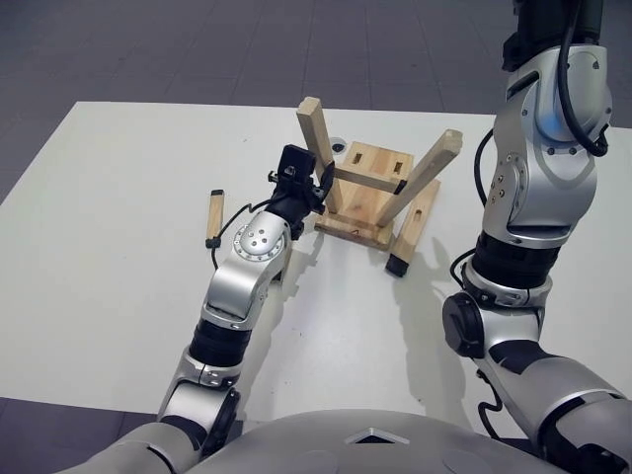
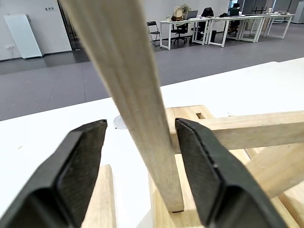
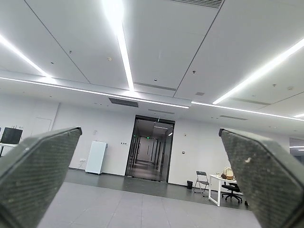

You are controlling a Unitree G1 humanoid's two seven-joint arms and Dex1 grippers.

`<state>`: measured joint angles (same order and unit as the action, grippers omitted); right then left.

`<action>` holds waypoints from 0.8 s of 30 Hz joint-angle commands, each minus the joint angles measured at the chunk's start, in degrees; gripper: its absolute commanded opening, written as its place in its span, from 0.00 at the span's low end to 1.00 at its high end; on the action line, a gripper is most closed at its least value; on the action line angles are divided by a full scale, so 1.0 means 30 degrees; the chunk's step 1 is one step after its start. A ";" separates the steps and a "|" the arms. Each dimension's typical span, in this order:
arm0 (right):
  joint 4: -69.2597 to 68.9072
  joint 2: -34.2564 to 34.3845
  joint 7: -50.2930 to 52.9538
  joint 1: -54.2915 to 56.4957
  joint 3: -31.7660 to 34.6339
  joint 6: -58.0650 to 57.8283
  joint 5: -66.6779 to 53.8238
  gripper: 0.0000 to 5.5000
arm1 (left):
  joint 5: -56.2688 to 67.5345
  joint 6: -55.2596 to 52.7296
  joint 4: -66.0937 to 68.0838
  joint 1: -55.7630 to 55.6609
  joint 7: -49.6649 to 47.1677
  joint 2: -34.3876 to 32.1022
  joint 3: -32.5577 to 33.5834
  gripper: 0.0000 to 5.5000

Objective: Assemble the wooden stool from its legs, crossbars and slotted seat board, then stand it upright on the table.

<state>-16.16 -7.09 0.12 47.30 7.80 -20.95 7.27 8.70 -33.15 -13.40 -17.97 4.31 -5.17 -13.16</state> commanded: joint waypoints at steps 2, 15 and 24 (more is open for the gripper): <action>0.0830 -0.0524 -0.0028 0.0116 0.0096 0.0197 -0.0340 0.98 | 0.1133 -0.2920 0.0887 0.1751 0.2455 -0.0515 -0.1104 0.64; 0.0867 -0.1117 -0.0201 -0.0984 -0.0135 -0.0033 -0.0321 0.98 | 0.3323 -0.0561 -0.3217 0.3316 0.7092 -0.2705 0.0915 0.98; 0.0567 -0.1962 -0.0477 -0.2151 0.0142 -0.0262 -0.0446 0.98 | 0.9884 -0.0336 -0.4573 0.2098 0.7728 -0.5039 0.9828 0.98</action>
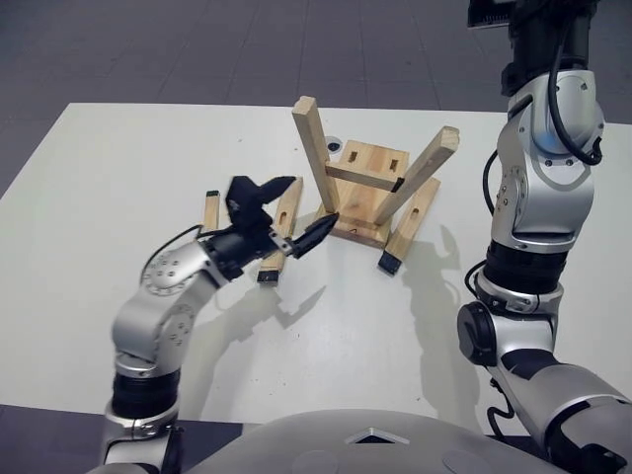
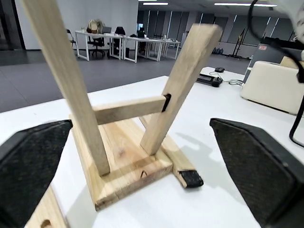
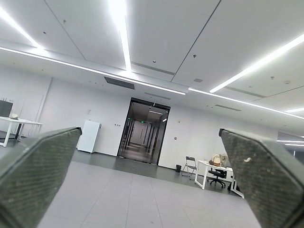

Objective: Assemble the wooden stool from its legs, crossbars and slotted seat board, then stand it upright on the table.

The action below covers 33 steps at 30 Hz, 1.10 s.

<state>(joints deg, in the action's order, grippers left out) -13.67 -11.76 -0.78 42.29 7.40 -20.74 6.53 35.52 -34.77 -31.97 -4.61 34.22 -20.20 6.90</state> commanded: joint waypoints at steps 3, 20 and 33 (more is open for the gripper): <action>-0.0538 -0.0529 -0.0218 -0.0833 0.0439 -0.0458 -0.0324 0.98 | -0.1352 0.0524 0.5765 -0.5391 -0.5784 0.0311 0.3313 0.98; -0.0530 -0.0947 0.0424 -0.1781 0.1259 -0.0250 -0.0527 0.98 | -1.0549 0.9023 1.7653 -0.9873 -0.6644 0.3637 -0.4252 0.98; -0.0140 -0.1232 0.0671 -0.2256 0.1173 0.0045 -0.0294 0.98 | -1.0676 0.7374 1.4437 -0.8029 -0.7309 0.3510 -0.3184 0.98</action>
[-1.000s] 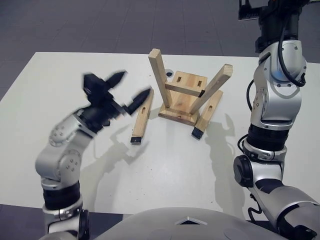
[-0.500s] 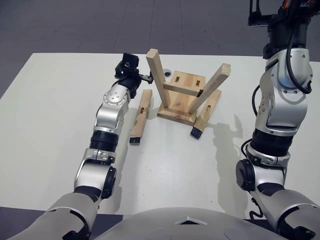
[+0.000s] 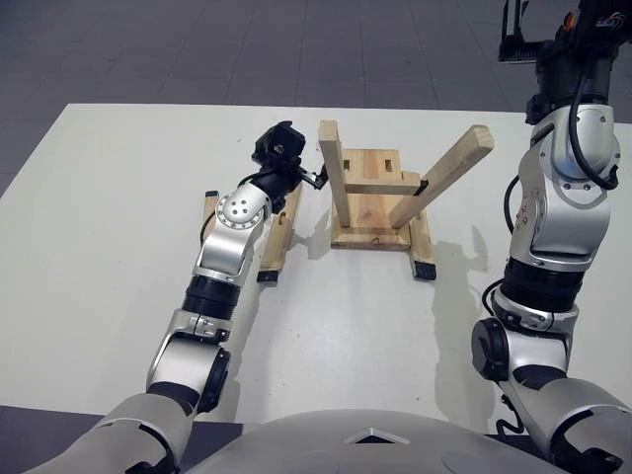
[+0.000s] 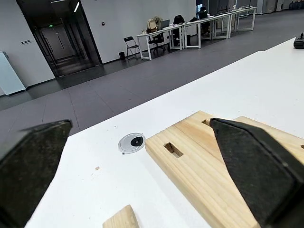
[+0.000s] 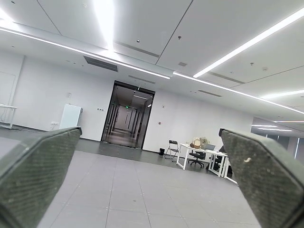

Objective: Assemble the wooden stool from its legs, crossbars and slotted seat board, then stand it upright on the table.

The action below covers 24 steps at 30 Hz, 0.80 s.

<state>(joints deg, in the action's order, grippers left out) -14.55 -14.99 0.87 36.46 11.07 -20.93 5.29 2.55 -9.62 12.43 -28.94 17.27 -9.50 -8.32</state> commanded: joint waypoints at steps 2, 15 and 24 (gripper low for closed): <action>0.0228 -0.0119 0.0164 -0.0542 -0.0119 0.0152 0.0183 0.98 | 0.1012 -0.1107 -0.1096 -0.0244 -0.2382 0.0066 0.3215 0.98; 0.0576 0.0155 0.0604 -0.1381 -0.0160 -0.0092 0.0048 0.98 | 0.5311 -0.4824 -0.7161 -0.3873 -0.3798 0.1572 0.4037 0.98; 0.0778 0.0408 0.0746 -0.1379 -0.0235 -0.0077 -0.0101 0.98 | 0.1231 -0.3726 -0.2197 0.0007 -0.3688 0.1873 -0.0472 0.98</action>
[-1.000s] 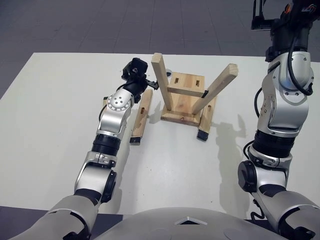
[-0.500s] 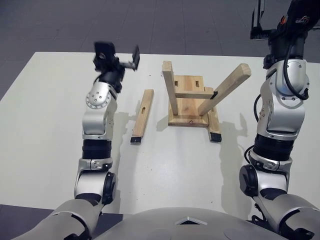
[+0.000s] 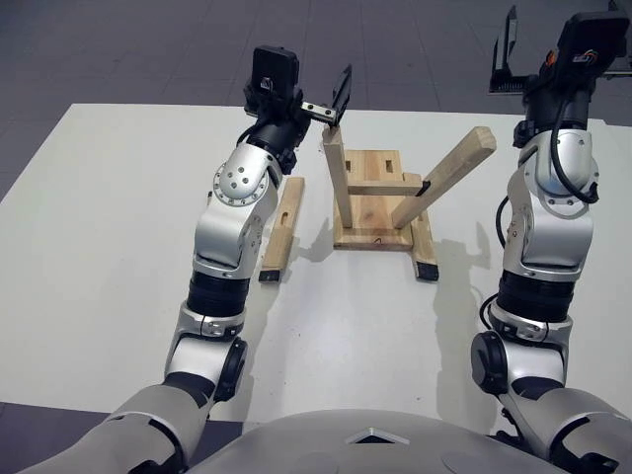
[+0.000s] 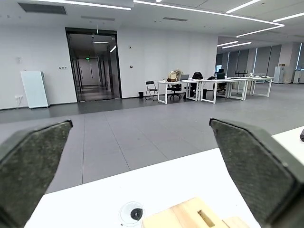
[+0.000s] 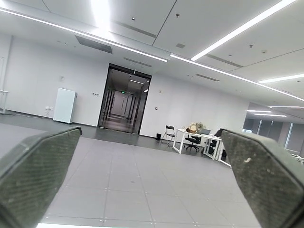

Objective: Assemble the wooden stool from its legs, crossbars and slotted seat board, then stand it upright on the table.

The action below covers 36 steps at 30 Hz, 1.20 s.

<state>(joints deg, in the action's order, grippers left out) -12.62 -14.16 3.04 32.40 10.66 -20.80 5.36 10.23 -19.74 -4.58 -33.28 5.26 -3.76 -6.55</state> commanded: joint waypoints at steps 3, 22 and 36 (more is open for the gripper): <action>0.0213 0.0070 -0.0046 0.0016 -0.0102 -0.0089 -0.0162 0.98 | -0.1410 0.0512 0.4212 0.0623 0.0158 -0.0206 -0.0372 0.98; -0.3149 0.1448 -0.1016 0.2690 0.2140 -0.3028 -0.8254 0.98 | 0.0263 -0.0421 -0.1833 -0.2331 -0.3136 0.0460 0.4785 0.98; -0.4175 0.2669 0.0242 0.1226 0.4155 -0.1984 -1.1582 0.98 | -0.1745 -0.2311 -0.2051 0.2488 -0.5164 0.2157 0.2695 0.98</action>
<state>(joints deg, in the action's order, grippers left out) -25.99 -5.23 1.93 33.76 20.16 -28.52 -28.15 6.48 -25.70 -11.50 -27.13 -8.00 1.30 2.03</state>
